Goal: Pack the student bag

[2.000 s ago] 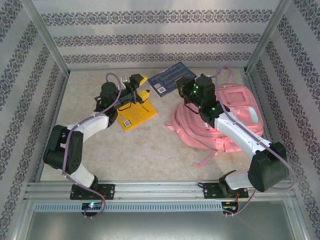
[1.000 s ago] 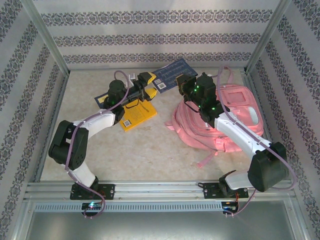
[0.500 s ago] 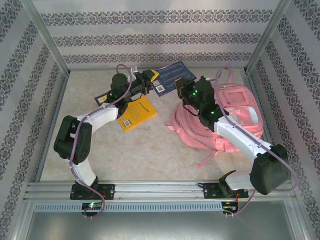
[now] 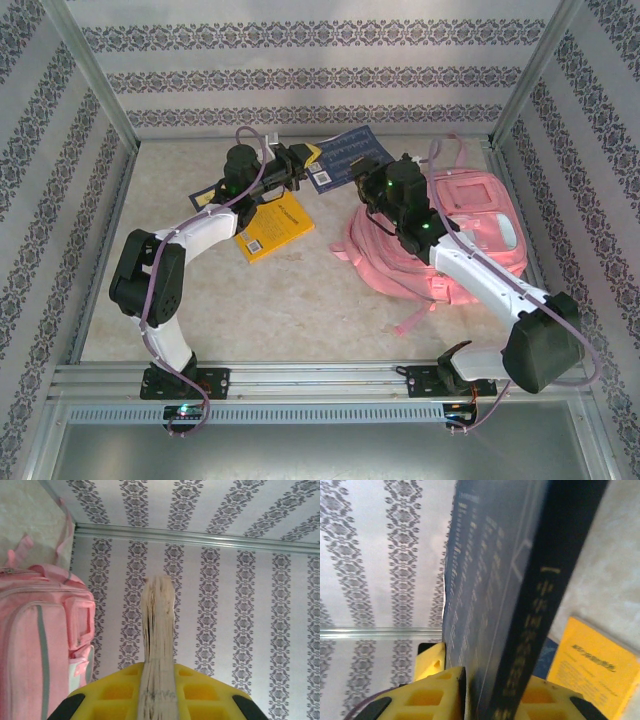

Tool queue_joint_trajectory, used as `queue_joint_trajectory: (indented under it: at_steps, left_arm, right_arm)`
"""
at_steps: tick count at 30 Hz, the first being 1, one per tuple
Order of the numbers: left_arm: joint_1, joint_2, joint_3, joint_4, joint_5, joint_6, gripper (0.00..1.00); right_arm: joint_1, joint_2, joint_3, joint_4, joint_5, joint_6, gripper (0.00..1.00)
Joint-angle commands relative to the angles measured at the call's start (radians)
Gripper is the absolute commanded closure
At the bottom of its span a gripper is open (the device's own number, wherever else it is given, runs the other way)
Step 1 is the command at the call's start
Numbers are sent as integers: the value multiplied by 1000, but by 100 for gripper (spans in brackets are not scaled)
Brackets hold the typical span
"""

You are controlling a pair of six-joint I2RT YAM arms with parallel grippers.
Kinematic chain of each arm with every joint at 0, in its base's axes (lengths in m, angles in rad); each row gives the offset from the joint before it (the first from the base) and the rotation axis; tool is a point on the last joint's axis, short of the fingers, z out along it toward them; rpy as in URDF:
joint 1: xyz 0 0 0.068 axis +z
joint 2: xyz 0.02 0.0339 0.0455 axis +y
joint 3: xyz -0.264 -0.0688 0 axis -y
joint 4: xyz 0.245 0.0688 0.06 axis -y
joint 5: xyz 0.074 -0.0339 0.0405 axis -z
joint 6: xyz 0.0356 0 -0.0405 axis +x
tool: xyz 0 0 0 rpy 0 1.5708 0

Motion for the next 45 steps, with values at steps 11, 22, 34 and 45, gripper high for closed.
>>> queue_joint_trajectory:
  at_steps: [11, 22, 34, 45]
  left_arm:
    - [118, -217, -120, -411, 43, 315, 100]
    - [124, -306, -157, -637, 63, 491, 100]
    - [136, -362, -143, -813, 1, 585, 100]
    - [178, -384, -199, -891, -36, 570, 100]
  right_arm:
    - [-127, 51, 268, -898, 4, -772, 65]
    - [-211, 312, 439, -1053, 8, -1037, 53]
    - [-125, 395, 534, -1127, 105, -1110, 52]
    - [46, 529, 551, -1120, 154, -1044, 60]
